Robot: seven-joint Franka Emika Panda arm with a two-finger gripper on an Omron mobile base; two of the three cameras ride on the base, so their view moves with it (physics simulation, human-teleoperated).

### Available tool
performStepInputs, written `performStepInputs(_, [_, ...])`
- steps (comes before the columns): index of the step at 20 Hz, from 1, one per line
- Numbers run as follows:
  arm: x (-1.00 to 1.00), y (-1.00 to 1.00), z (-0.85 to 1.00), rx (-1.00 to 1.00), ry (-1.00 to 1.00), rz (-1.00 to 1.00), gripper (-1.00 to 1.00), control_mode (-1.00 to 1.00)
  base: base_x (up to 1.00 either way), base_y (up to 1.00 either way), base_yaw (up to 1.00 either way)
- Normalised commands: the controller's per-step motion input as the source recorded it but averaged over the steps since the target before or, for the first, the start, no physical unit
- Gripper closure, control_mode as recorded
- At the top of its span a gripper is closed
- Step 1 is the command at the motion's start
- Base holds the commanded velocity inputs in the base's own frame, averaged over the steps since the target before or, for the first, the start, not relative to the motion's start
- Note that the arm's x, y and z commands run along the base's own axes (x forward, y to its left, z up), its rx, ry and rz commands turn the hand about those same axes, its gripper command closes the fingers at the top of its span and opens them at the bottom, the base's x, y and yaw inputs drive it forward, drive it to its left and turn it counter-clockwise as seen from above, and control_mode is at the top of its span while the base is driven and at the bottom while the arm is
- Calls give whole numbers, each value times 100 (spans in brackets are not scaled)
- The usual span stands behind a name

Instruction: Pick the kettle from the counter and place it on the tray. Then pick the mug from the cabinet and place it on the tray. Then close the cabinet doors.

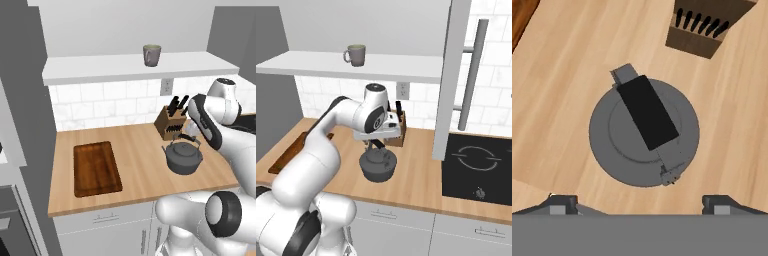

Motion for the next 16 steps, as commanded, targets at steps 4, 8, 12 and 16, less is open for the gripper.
performStepInputs(4, [39, -7, -26, 0, 4, 5, -100, -100, 0, 0, 0])
performStepInputs(8, [33, 0, -33, 0, 2, 3, -100, -100, 0, 0, 0])
performStepInputs(12, [25, 0, -31, 0, 0, 3, -100, -100, 0, 0, 0])
performStepInputs(16, [27, 0, -31, 0, 0, 2, -100, -100, 0, 0, 0])
